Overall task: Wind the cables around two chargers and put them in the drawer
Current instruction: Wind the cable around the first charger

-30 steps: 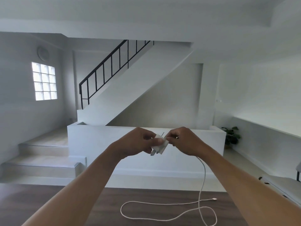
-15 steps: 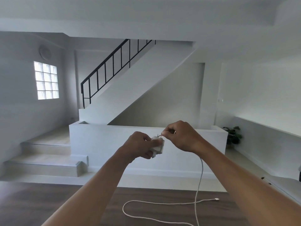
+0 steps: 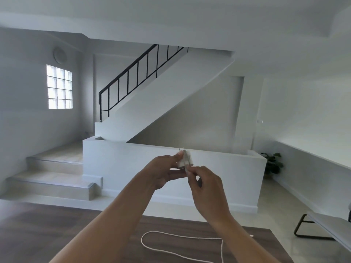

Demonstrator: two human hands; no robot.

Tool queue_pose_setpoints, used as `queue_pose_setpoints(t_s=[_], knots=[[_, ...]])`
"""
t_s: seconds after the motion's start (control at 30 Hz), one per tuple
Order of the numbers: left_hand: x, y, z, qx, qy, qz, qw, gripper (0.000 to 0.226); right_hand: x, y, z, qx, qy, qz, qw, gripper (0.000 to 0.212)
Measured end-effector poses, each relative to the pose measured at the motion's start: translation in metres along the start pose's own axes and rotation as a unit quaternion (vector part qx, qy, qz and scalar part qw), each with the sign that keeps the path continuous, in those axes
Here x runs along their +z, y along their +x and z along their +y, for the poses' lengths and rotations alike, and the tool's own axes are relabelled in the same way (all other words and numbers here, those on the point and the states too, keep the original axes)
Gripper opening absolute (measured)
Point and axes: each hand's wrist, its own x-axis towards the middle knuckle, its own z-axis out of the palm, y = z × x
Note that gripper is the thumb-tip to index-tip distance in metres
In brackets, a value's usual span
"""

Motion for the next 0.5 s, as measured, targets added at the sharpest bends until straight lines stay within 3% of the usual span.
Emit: queue_pose_setpoints(t_s=[0.23, 0.33, 0.5], knots=[[0.001, -0.009, 0.007, 0.017, 0.008, -0.042, 0.999, 0.036, 0.013, -0.019, 0.019, 0.114, 0.109, -0.032, 0.987, 0.008], [0.0, -0.013, 0.002, 0.048, 0.109, -0.034, 0.992, 0.034, 0.008, -0.007, 0.023, 0.132, 0.115, -0.024, 0.984, 0.016], [-0.015, -0.02, -0.002, 0.086, 0.245, -0.065, 0.963, 0.032, -0.011, 0.02, 0.028, 0.113, 0.028, -0.114, 0.987, 0.027]])
